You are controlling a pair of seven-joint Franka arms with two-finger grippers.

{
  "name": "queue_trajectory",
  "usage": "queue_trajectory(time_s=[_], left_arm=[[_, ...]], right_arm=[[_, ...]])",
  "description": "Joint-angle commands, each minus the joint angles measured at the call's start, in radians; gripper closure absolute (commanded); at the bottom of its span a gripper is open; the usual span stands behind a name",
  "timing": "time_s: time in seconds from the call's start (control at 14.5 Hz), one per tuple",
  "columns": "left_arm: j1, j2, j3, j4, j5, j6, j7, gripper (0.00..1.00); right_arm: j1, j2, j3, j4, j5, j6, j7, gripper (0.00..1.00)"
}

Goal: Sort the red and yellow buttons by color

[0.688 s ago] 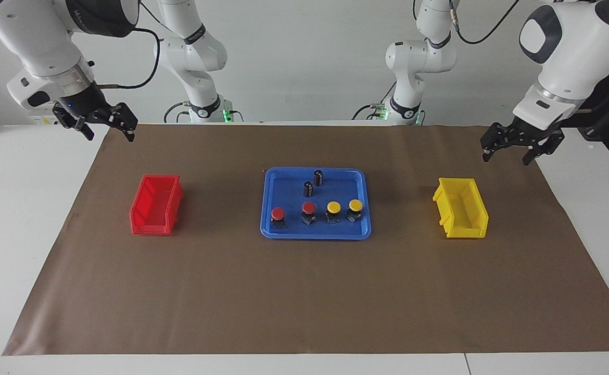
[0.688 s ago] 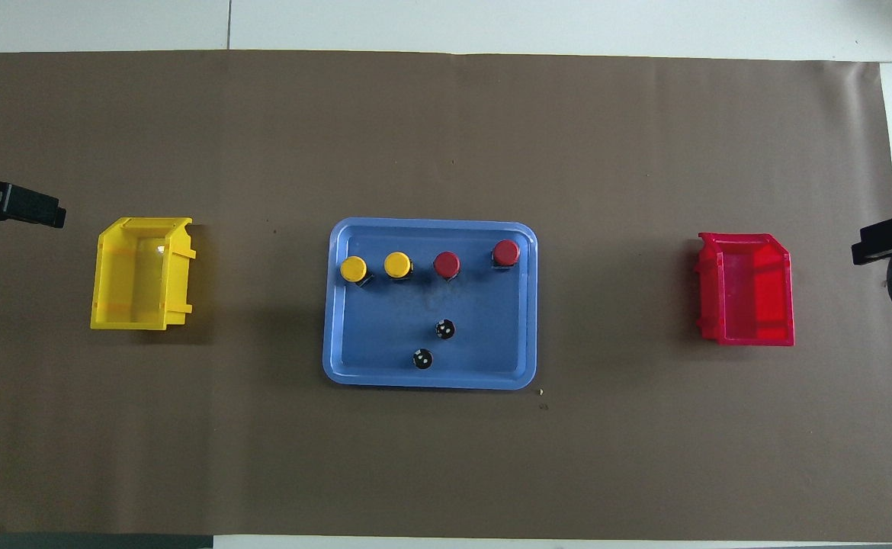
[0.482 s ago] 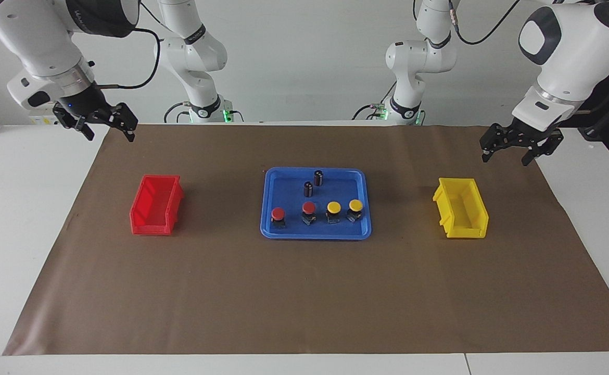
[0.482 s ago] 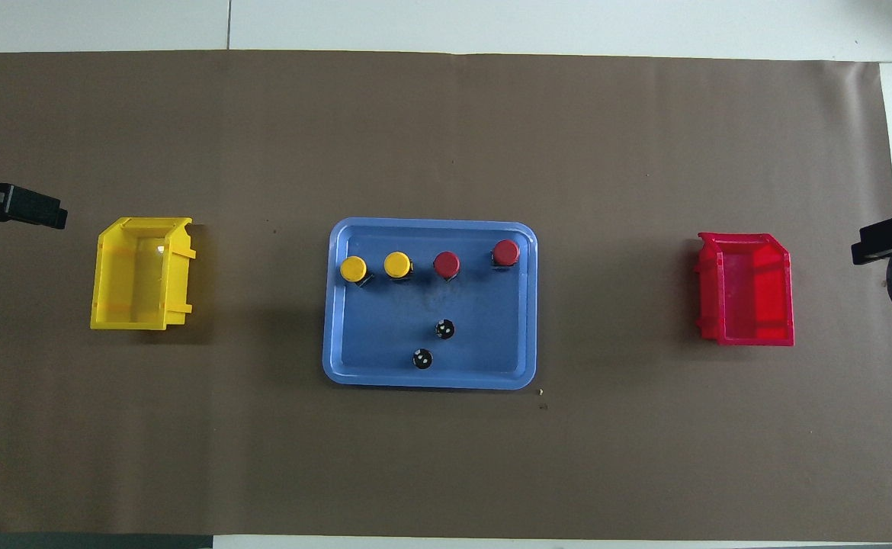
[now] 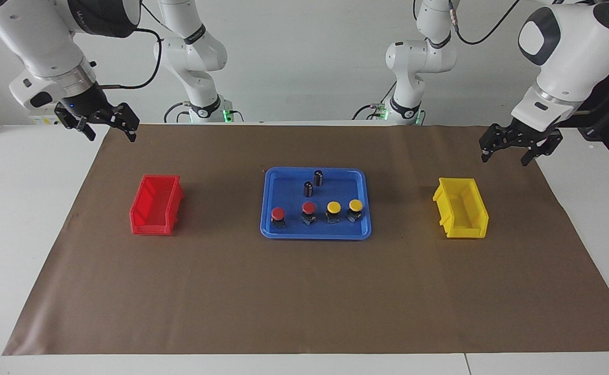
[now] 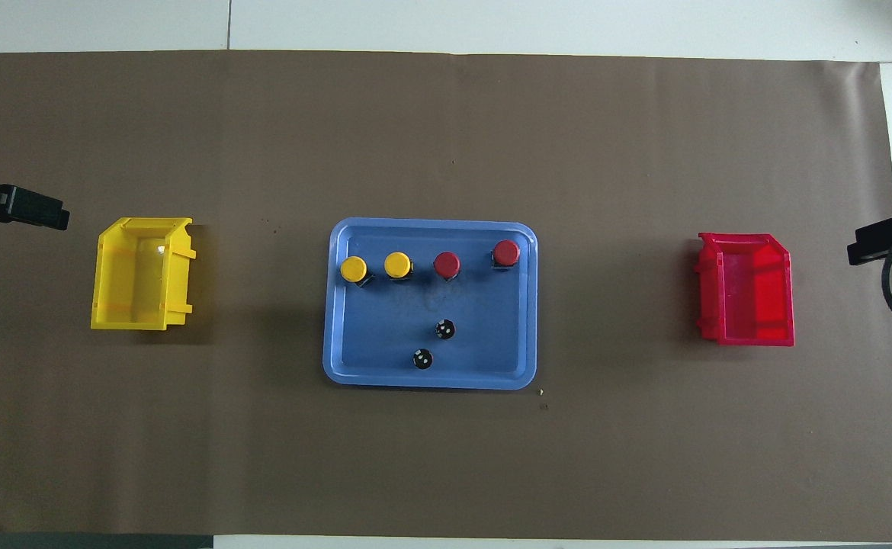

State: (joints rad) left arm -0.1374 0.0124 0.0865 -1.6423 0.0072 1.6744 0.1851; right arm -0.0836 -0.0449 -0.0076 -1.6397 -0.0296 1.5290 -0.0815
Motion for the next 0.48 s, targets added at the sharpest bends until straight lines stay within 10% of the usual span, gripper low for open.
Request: queue_trajectory(time_s=[0.0, 0.41], left_arm=[[-0.005, -0.020, 0.001, -0.030, 0.017, 0.010, 0.008, 0.00], [-0.008, -0.043, -0.002, -0.088, 0.017, 0.076, -0.006, 0.00]], right_arm=[[0.079, 0.005, 0.018, 0.001, -0.009, 0.048, 0.026, 0.00], [0.382, 0.238, 0.028, 0.132, 0.017, 0.202, 0.452, 0.00]])
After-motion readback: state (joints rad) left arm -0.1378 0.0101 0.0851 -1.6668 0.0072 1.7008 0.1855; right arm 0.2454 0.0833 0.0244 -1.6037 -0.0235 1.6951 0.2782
